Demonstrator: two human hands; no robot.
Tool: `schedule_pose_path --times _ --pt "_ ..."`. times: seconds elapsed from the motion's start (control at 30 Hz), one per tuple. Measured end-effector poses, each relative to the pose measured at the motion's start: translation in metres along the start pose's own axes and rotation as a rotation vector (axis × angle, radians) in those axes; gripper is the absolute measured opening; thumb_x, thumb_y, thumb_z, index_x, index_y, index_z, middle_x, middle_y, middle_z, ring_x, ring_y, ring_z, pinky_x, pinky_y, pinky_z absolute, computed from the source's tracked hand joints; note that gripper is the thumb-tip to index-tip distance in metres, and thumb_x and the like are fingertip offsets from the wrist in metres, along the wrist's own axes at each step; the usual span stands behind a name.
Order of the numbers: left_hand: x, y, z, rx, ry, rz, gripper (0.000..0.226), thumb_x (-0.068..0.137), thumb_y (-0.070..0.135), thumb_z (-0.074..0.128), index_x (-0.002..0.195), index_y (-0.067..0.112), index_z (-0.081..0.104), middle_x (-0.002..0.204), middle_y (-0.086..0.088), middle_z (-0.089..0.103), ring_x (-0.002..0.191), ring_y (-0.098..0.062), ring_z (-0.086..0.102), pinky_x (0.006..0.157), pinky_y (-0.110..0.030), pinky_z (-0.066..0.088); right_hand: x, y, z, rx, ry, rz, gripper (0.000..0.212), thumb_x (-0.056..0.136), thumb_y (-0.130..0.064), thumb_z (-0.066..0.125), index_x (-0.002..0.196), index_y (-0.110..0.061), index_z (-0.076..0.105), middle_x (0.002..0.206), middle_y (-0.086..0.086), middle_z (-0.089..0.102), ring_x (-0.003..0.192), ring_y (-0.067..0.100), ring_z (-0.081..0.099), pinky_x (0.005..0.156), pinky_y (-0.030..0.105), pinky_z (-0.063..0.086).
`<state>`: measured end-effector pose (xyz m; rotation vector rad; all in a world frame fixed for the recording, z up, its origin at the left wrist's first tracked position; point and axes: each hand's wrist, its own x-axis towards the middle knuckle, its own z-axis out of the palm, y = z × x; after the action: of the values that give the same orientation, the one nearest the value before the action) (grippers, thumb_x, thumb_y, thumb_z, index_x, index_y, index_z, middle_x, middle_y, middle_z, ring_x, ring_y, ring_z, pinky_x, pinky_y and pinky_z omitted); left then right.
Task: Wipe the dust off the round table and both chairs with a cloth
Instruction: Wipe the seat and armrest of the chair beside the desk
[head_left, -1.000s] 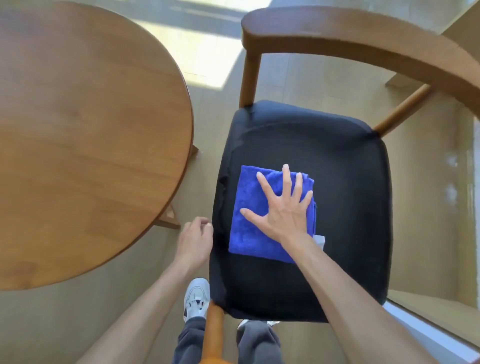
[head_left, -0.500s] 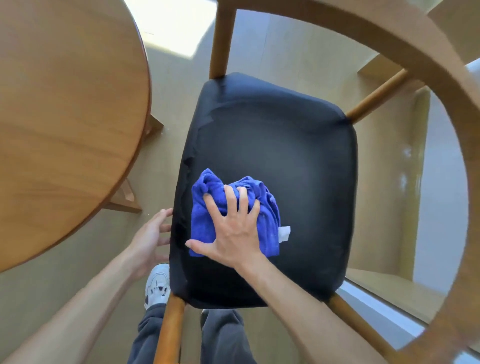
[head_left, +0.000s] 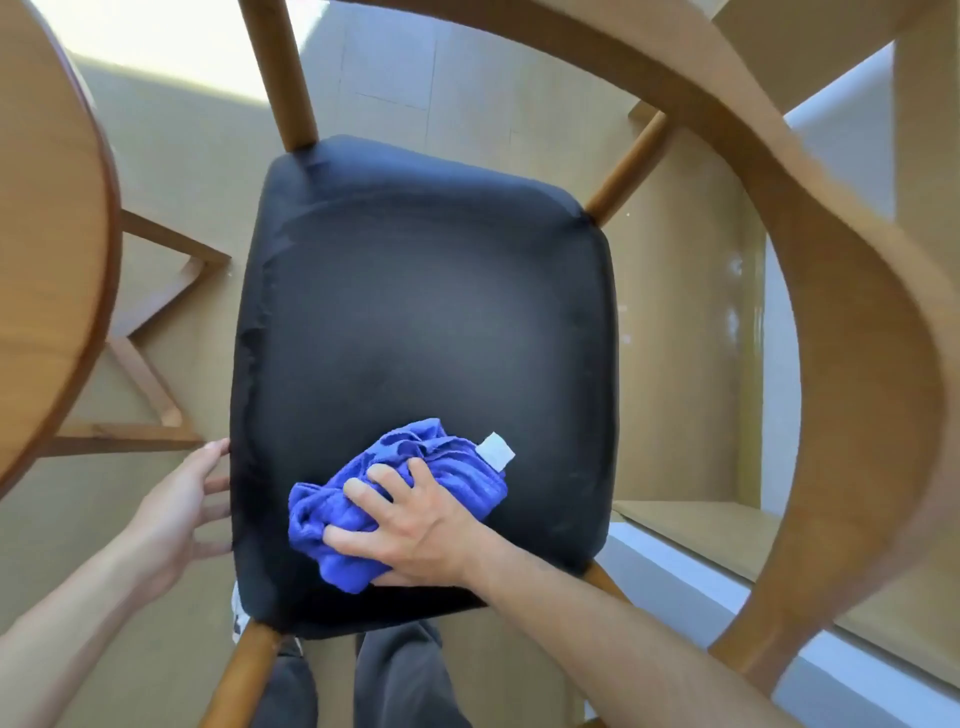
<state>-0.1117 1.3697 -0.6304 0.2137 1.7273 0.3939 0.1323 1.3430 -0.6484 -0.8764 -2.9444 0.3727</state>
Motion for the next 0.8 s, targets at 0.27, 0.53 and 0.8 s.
schedule_pose_path --times 0.27,0.53,0.8 --pt "0.005 0.001 0.008 0.057 0.035 -0.026 0.026 0.099 0.049 0.035 0.116 0.037 0.051 0.121 -0.006 0.052 0.109 -0.034 0.05 0.085 -0.057 0.042 -0.128 0.108 -0.04 -0.156 0.001 0.43 0.04 0.074 -0.05 0.07 0.107 -0.028 0.069 0.113 0.011 0.049 0.092 0.033 0.051 0.065 0.042 0.045" --pt "0.005 -0.001 0.009 0.071 0.028 -0.038 0.029 0.1 0.05 0.032 0.114 0.034 0.053 0.119 -0.001 0.052 0.109 -0.031 0.048 0.08 -0.053 0.044 -0.118 0.093 -0.038 0.38 0.269 1.71 0.067 0.077 -0.06 0.064 0.134 -0.034 0.039 0.123 0.006 0.037 0.117 0.027 0.04 0.096 0.038 0.043" --pt "0.002 0.004 0.0 -0.017 -0.066 -0.066 0.033 0.098 0.05 0.033 0.099 0.039 0.064 0.107 0.004 0.06 0.096 -0.023 0.057 0.063 -0.042 0.048 -0.098 0.054 -0.027 0.381 0.25 2.119 0.066 0.08 -0.062 0.058 0.133 -0.03 0.035 0.126 0.015 0.037 0.117 0.037 0.034 0.094 0.055 0.043"
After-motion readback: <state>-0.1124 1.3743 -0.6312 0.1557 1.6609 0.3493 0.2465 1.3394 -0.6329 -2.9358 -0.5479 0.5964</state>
